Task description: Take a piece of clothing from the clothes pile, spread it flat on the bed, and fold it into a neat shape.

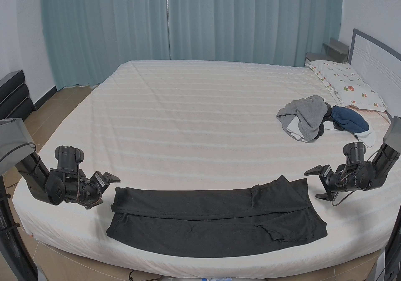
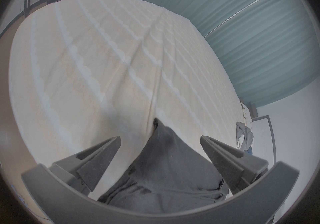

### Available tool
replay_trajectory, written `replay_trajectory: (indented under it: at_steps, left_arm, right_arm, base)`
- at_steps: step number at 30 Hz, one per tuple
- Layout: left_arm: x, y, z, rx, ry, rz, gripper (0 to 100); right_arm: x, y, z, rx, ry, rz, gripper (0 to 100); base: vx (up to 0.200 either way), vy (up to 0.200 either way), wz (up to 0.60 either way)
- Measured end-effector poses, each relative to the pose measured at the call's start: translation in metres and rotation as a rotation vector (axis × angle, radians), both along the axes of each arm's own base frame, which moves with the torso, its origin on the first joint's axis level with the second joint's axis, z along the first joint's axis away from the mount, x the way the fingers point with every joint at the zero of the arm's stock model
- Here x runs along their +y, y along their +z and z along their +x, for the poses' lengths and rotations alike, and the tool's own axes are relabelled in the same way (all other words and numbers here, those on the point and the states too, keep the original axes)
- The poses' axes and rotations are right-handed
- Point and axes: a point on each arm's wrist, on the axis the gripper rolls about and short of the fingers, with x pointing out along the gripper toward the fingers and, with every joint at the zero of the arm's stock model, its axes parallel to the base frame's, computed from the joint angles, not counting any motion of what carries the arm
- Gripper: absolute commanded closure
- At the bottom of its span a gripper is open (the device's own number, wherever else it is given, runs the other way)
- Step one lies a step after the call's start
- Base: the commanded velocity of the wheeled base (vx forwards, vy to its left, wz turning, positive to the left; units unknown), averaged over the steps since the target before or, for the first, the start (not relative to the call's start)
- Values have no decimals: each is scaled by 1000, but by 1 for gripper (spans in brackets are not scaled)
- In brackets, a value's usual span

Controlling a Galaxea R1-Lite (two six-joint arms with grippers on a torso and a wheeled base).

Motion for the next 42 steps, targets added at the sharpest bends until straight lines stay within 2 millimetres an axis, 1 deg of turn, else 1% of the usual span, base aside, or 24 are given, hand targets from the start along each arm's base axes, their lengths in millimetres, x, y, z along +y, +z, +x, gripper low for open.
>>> replay_trajectory:
  at_steps: [4, 14, 21, 32, 33, 42]
  left_arm:
    - [-3, -3, -10, 24, -16, 5, 0]
    - [-7, -17, -27, 77, -111, 74, 0]
    - [-10, -22, -32, 103, -124, 80, 0]
    - [-17, -30, -32, 106, -134, 105, 0]
    - [-17, -31, -32, 104, -135, 108, 100]
    - [-23, -39, -37, 131, -117, 176, 100]
  right_arm:
    - [1, 4, -4, -3, 9, 8, 0]
    - [3, 5, -6, -4, 18, 6, 0]
    - [3, 5, -6, -5, 19, 5, 0]
    - [3, 4, -6, -6, 19, 4, 0]
    - [3, 4, -5, -7, 19, 4, 0]
    - [3, 4, -6, -6, 17, 5, 0]
  base:
    - [-50, 0, 0]
    - [0, 0, 0]
    - [0, 0, 0]
    - [0, 0, 0]
    - [0, 0, 0]
    - [0, 0, 0]
